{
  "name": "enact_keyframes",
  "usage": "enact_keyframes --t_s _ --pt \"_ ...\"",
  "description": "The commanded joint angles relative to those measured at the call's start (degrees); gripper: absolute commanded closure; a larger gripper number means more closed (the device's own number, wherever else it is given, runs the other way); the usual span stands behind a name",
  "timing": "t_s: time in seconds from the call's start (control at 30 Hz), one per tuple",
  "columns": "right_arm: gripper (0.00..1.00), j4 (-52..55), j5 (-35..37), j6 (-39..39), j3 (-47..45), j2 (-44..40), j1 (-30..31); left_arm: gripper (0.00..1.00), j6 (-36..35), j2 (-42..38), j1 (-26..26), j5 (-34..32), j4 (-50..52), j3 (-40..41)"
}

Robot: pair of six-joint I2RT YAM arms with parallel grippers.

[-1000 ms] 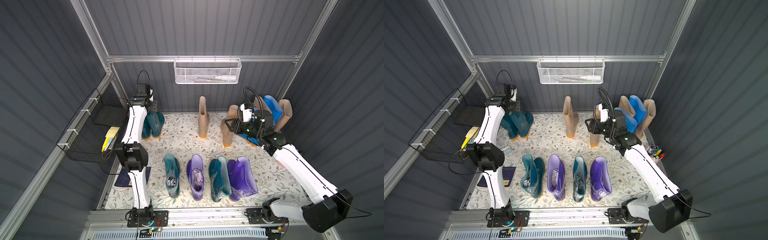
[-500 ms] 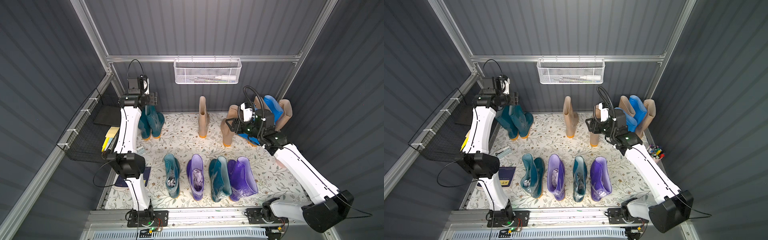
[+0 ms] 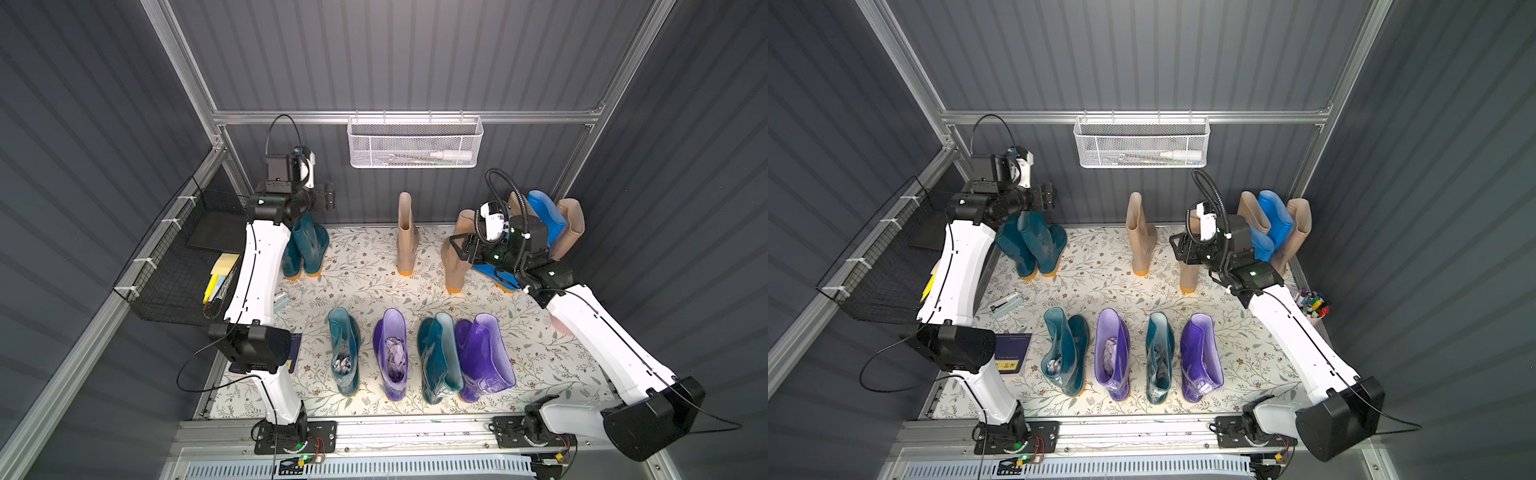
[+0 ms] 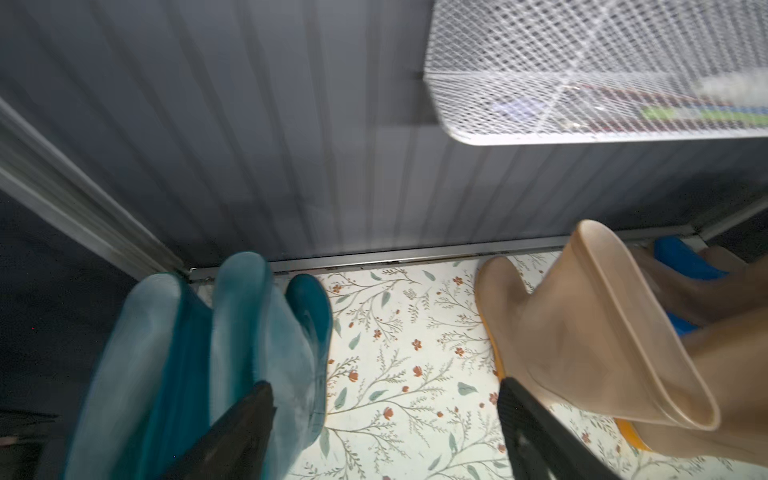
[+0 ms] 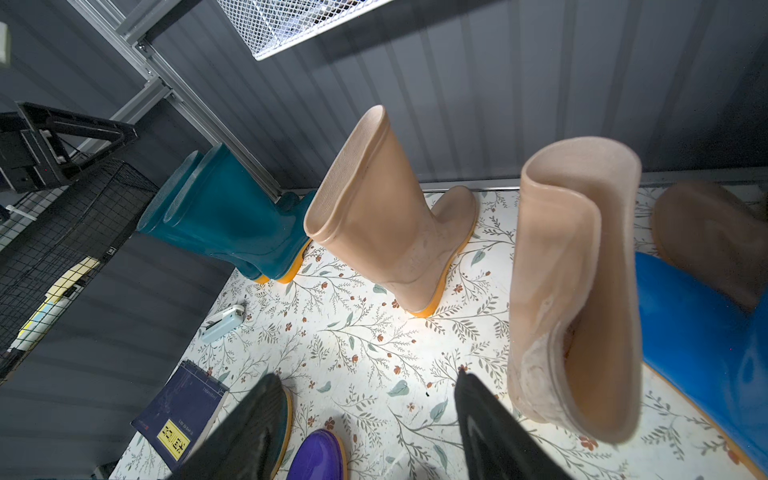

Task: Match and arrange rain boots in pairs
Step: Pair a pair of rain boots at the corner of the board, then pick up the rain boot at the center of the board.

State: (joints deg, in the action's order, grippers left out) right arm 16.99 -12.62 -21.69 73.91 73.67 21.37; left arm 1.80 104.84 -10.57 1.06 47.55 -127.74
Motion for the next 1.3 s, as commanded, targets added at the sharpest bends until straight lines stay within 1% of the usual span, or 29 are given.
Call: enact_keyframes --t_s 0.0,0.1,0.2,0.27,0.43,0.63,0.7,0.8,1.03,1.1,1.2,1.27 --pt "0.31 -0.41 -0.63 -0.43 1.15 -0.22 -0.01 0.13 1.73 -1.04 -3.1 -0.61 1.05 0.04" --pt "0.3 -0.42 -0.56 -0.79 0.62 -0.76 -0.01 0.12 4.09 -0.64 -4.55 1.11 0.37 0.86" --pt "0.3 -0.79 -0.15 -1.18 -0.41 -1.73 -0.01 0.11 5.02 -0.31 -6.05 1.65 -2.03 3.59" --pt "0.3 -0.61 0.18 -1.32 -1.03 -2.25 -0.01 0.11 5.75 0.76 -7.3 1.85 -2.41 3.58" --pt "0.3 0.22 1.22 -0.97 -1.85 -3.42 -0.01 0.09 6.8 5.61 -12.23 0.4 -1.55 -0.54" --pt "0.29 0.72 2.25 -0.72 -2.98 -3.74 -0.02 0.08 9.82 13.02 -16.68 -2.06 0.78 -8.52" --pt "0.29 0.7 2.42 -0.76 -3.35 -5.59 -0.01 0.07 10.89 15.17 -17.52 -1.57 0.56 -10.1" --pt "0.29 0.8 2.6 -0.75 -3.82 -5.9 -0.01 0.07 11.69 17.25 -18.63 -1.57 -0.8 -11.1" --pt "0.29 1.1 2.96 -0.63 -4.63 -6.52 -0.01 0.05 13.04 21.03 -19.64 -2.11 -3.52 -11.74" --pt "0.28 1.06 3.09 -0.64 -4.89 -6.67 -0.01 0.05 12.89 21.91 -19.97 -1.55 -5.57 -10.77" --pt "0.28 1.28 3.13 -0.61 -5.09 -6.87 -0.07 0.07 12.71 23.9 -20.52 -1.47 -6.86 -11.5" --pt "0.28 1.38 3.22 -0.57 -5.22 -6.96 -0.1 0.11 12.36 25.31 -20.79 -2.2 -6.7 -12.77"
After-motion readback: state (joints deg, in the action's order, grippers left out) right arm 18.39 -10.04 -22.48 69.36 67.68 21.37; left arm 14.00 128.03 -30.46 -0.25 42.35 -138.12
